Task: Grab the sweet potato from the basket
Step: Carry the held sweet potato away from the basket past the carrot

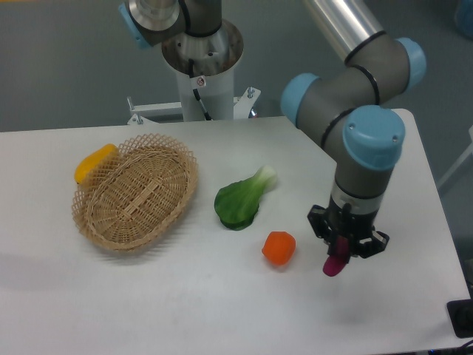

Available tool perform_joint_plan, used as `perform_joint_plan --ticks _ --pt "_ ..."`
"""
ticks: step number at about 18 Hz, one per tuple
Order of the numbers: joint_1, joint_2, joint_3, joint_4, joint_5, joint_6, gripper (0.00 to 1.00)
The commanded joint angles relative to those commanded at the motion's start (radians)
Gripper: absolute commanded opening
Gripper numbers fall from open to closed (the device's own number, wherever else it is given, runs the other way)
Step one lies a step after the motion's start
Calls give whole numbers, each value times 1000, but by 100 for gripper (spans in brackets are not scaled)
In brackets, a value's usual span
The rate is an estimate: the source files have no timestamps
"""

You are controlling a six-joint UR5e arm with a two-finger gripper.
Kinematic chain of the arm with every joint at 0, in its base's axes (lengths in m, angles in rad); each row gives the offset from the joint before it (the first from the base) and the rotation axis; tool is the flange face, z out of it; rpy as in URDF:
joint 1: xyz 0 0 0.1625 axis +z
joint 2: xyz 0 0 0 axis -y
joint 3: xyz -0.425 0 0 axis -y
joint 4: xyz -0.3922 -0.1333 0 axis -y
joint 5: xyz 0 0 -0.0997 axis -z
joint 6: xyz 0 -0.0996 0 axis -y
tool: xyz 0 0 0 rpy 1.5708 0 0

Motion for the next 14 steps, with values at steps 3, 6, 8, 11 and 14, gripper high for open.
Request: perform_joint_plan --ticks 3,6,8,11,14 --pt "28 0 0 -5 0 63 8" --pt "40 3 2 -50 2 146 9" --pt "41 6 0 -54 5 157 9" --pt "41 5 -1 -54 28 157 9" --pt "41 5 -1 -54 28 157 8"
